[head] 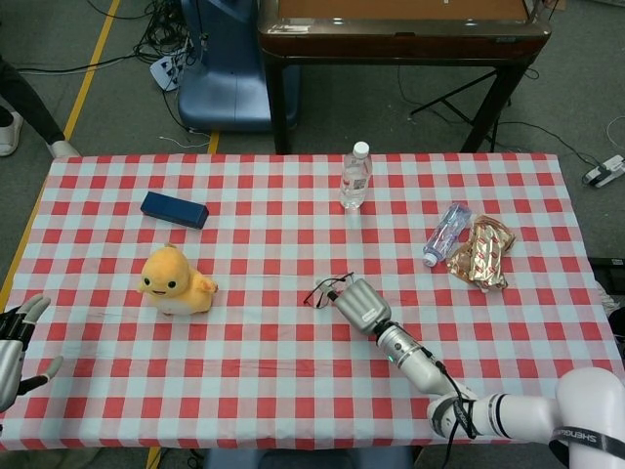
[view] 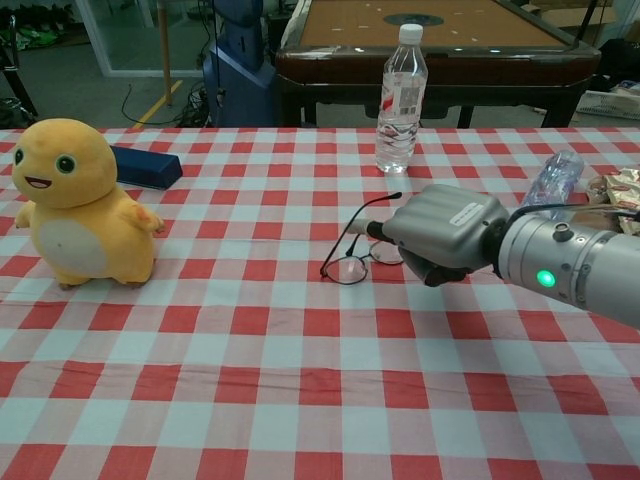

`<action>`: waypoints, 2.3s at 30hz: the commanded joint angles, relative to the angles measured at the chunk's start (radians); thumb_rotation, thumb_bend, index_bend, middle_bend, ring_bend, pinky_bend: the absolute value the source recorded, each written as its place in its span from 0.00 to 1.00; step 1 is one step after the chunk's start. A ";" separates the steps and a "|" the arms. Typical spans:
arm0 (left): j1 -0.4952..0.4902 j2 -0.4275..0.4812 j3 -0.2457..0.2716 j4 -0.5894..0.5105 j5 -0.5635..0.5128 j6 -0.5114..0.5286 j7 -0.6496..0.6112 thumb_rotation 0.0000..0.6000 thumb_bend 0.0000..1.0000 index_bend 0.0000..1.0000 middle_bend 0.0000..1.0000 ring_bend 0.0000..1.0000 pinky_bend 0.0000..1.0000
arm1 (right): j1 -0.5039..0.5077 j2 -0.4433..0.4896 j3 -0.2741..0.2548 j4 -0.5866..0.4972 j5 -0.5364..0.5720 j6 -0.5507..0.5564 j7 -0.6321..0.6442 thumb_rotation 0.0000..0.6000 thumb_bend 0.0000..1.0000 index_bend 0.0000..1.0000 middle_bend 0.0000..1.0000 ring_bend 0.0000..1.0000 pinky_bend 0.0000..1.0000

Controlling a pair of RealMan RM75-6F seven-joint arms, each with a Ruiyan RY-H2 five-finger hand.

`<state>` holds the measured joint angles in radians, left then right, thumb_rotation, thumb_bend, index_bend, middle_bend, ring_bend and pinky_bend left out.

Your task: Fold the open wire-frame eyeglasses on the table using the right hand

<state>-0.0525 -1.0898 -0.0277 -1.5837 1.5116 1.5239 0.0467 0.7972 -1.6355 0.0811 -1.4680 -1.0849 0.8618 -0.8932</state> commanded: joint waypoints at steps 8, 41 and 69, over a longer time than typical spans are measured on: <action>0.002 -0.003 0.001 0.007 0.000 -0.001 -0.007 1.00 0.26 0.11 0.10 0.14 0.14 | 0.006 -0.020 -0.025 0.027 0.007 0.011 0.024 1.00 1.00 0.00 1.00 0.96 0.96; 0.004 0.000 0.003 0.007 0.004 -0.003 -0.016 1.00 0.26 0.11 0.10 0.14 0.14 | -0.026 -0.055 -0.023 0.109 -0.053 0.038 0.246 1.00 1.00 0.00 1.00 0.96 0.96; -0.009 0.000 0.003 -0.018 0.019 -0.008 0.008 1.00 0.26 0.11 0.10 0.14 0.14 | -0.109 0.178 -0.043 -0.148 -0.132 0.180 0.202 1.00 1.00 0.00 1.00 0.96 0.96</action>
<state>-0.0616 -1.0899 -0.0253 -1.6017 1.5309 1.5161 0.0545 0.6881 -1.4539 0.0408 -1.6198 -1.2198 1.0459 -0.6879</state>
